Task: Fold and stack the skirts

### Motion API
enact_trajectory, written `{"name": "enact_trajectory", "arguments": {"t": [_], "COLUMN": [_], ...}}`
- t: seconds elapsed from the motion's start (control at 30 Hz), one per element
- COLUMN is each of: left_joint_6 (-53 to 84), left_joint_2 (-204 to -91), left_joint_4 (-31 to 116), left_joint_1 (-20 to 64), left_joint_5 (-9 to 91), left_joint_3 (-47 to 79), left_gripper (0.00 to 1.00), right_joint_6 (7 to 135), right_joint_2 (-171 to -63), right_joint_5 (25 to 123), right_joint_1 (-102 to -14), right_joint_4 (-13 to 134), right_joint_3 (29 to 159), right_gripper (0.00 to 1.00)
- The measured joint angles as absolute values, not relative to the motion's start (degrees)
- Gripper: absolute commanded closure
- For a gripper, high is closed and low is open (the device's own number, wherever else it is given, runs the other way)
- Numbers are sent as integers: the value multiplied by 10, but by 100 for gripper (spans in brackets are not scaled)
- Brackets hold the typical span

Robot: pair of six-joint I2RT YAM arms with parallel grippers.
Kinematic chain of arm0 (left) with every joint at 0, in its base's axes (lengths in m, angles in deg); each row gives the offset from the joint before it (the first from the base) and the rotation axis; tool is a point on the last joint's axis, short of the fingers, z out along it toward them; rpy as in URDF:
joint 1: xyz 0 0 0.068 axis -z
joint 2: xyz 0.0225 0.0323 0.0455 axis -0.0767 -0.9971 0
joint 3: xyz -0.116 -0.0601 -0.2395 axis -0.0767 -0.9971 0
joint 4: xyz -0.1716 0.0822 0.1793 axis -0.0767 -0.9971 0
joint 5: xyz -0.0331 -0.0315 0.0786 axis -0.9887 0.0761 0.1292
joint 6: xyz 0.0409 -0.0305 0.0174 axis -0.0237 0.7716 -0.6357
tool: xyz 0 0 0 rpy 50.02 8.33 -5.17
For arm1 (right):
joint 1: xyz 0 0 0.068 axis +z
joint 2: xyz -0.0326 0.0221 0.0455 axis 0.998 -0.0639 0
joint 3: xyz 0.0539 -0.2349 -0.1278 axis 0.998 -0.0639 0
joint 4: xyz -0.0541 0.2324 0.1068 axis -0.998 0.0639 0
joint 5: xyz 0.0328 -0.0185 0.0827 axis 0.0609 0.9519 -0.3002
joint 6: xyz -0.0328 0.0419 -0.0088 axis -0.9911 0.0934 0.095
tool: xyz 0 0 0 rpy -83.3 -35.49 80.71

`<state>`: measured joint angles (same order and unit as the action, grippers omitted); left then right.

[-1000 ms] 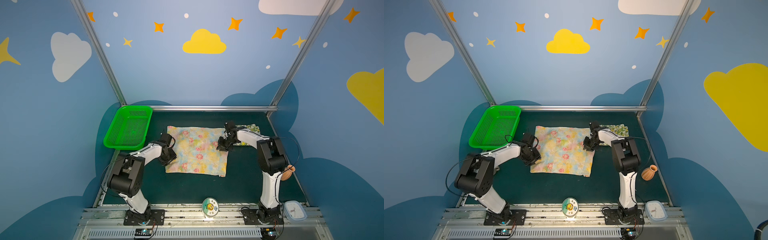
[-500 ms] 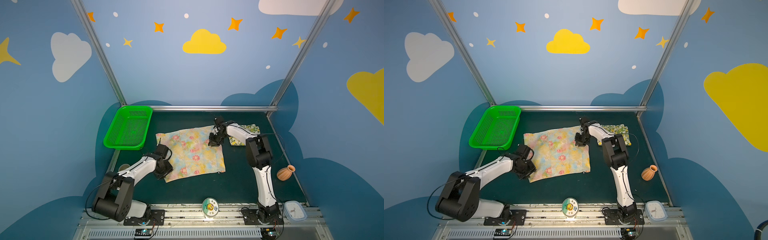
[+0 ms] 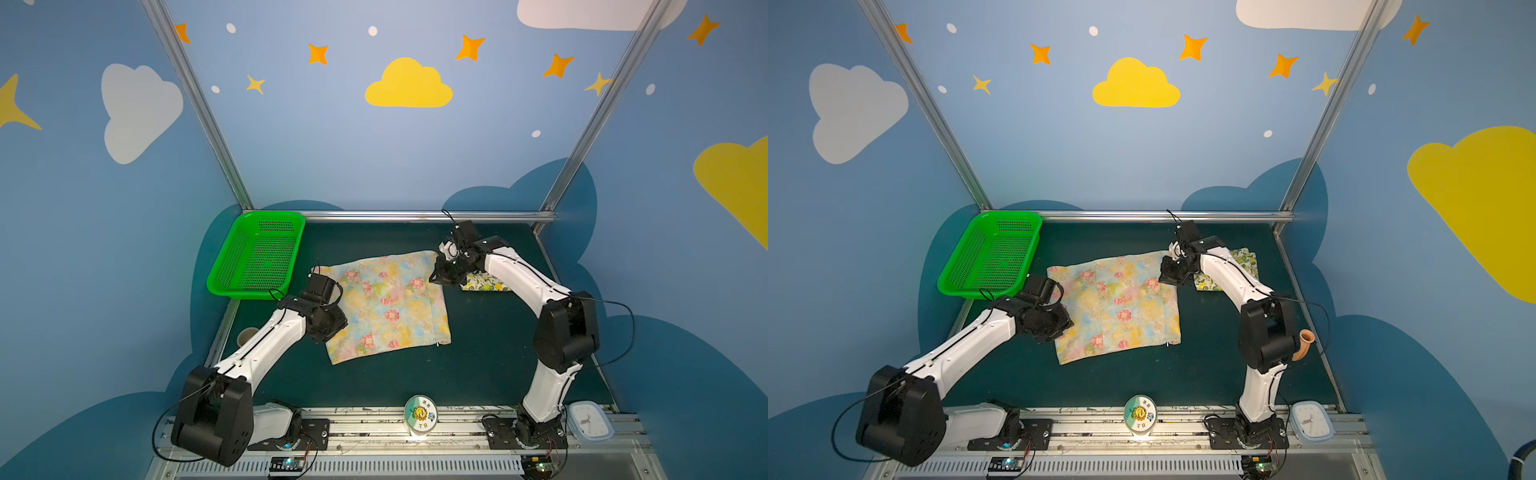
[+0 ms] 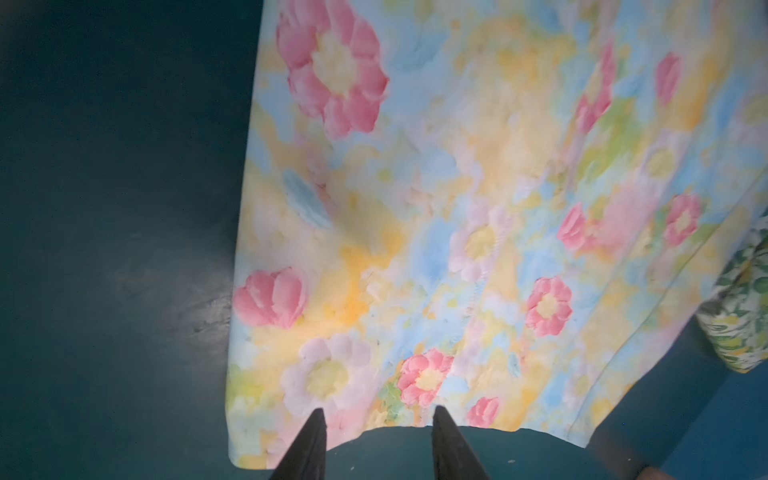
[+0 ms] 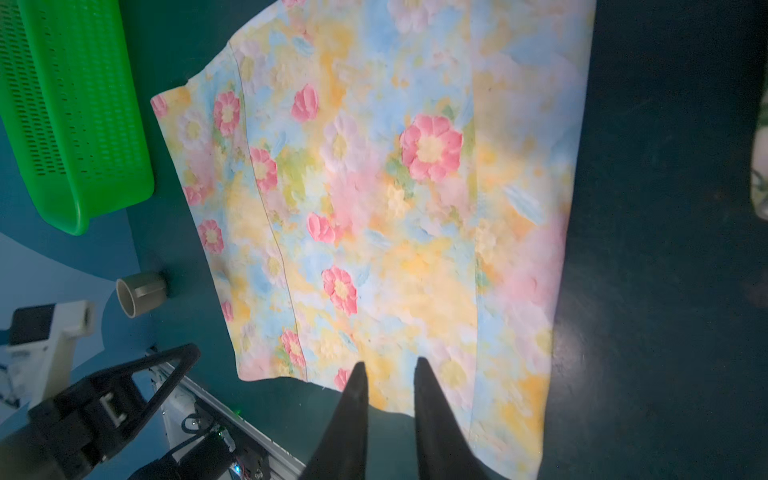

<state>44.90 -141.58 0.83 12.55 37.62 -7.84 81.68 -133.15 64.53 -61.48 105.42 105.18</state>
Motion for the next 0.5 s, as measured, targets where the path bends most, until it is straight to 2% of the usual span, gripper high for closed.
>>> {"name": "enact_trajectory", "arguments": {"t": [0.23, 0.5], "left_joint_6": [438, 436], "left_joint_2": [-1464, -1497], "left_joint_4": [14, 31], "left_joint_1": [133, 147], "left_joint_5": [354, 352], "left_joint_3": [-111, -132], "left_gripper": [65, 66], "right_joint_6": [829, 833], "right_joint_2": [-1315, -1319], "right_joint_5": [646, 646], "right_joint_1": [-615, -615], "right_joint_4": [1048, 1036], "right_joint_3": [921, 886], "right_gripper": [86, 86]}}
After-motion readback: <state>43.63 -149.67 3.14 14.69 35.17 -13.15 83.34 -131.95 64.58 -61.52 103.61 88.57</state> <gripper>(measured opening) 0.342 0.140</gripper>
